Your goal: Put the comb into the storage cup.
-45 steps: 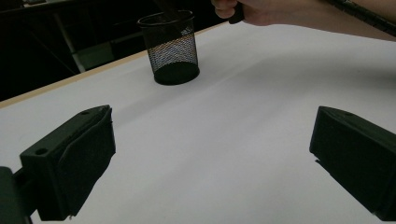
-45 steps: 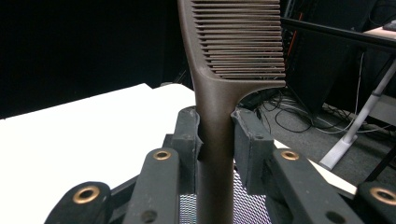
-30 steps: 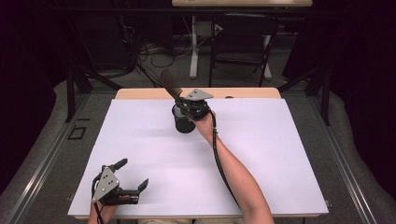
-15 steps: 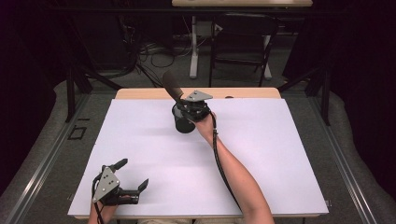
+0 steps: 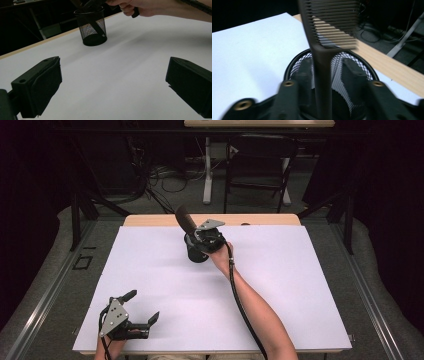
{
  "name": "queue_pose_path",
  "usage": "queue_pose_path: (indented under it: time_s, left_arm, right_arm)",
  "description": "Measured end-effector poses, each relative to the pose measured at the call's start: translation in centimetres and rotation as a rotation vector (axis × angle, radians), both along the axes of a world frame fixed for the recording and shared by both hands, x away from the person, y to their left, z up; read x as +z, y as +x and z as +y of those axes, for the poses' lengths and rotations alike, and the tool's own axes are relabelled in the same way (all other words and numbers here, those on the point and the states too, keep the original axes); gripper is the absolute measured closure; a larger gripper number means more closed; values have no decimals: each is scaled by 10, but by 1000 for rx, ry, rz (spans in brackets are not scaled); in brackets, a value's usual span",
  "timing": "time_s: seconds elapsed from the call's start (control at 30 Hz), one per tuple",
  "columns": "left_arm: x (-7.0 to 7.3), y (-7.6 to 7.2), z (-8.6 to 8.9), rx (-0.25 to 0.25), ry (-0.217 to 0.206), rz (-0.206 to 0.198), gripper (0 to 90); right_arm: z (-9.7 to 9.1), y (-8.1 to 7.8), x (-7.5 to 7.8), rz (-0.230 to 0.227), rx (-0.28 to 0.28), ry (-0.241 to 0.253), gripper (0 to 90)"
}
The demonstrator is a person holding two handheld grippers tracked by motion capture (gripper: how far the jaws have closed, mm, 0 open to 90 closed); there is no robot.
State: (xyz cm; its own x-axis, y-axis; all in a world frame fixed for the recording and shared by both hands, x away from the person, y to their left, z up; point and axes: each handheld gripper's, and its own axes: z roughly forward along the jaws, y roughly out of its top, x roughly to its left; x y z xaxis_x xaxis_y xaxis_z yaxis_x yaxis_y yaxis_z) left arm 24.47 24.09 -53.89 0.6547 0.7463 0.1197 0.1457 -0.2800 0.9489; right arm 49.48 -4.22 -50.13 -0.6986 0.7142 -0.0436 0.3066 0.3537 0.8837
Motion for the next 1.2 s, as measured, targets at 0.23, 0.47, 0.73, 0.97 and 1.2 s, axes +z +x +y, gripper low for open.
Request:
queue_pose_path:
  time_s: [0.23,0.47,0.73,0.97,1.2]
  left_arm:
    - [0,0,0,-1,4,-1,5]
    - [0,1,-2,-6,8,2,5]
    - [-1,2,-3,-9,7,6,5]
    - [-1,2,-4,-11,10,5,5]
    - [-1,3,-3,-7,11,7,5]
  right_arm:
    - [-13,-10,13,68,-4,12,394]
    - [-24,-23,24,94,26,29,319]
    - [-39,-31,27,125,52,48,233]
    - [-52,-40,24,139,61,48,181]
    - [-61,-50,25,145,84,48,146]
